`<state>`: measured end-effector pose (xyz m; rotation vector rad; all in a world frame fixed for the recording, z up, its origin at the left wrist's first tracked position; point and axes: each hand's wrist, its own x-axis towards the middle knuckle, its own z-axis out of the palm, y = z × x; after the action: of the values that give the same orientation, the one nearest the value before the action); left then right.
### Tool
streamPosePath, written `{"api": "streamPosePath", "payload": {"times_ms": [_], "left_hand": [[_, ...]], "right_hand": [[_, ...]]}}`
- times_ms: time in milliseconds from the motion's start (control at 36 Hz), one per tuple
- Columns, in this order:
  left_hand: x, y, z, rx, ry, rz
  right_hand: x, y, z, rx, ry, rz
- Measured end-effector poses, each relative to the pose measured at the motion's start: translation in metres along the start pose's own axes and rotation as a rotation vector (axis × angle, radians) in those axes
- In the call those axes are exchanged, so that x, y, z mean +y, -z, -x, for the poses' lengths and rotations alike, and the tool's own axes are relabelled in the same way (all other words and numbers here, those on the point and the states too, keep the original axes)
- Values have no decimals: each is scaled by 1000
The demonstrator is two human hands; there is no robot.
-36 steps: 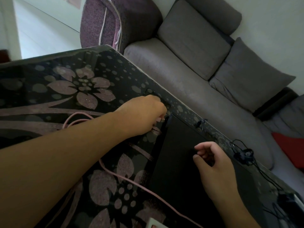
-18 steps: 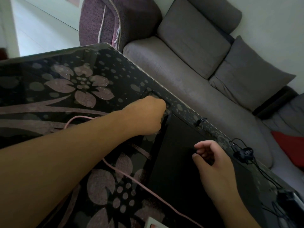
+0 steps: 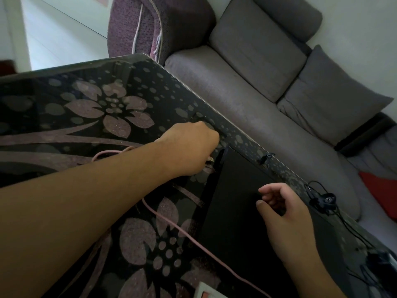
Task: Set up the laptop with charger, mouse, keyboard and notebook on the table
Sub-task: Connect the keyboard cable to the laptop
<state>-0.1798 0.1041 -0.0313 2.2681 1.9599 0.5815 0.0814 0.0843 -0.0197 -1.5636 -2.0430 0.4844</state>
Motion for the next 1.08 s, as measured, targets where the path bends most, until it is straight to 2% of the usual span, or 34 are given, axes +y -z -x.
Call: {"api": "streamPosePath", "payload": {"times_ms": [278, 444, 806, 972, 1083], "left_hand": [[0, -12, -4, -3, 44, 250], [0, -14, -9, -17, -4, 292], [12, -12, -12, -60, 35, 210], [21, -8, -7, -137, 33, 52], [36, 4, 4, -91, 21, -30]], "right_hand": [[0, 0, 0, 9, 8, -11], [1, -1, 0, 5, 1, -15], [-2, -3, -1, -7, -8, 2], [-5, -4, -2, -9, -20, 10], [-11, -4, -3, -23, 11, 116]]}}
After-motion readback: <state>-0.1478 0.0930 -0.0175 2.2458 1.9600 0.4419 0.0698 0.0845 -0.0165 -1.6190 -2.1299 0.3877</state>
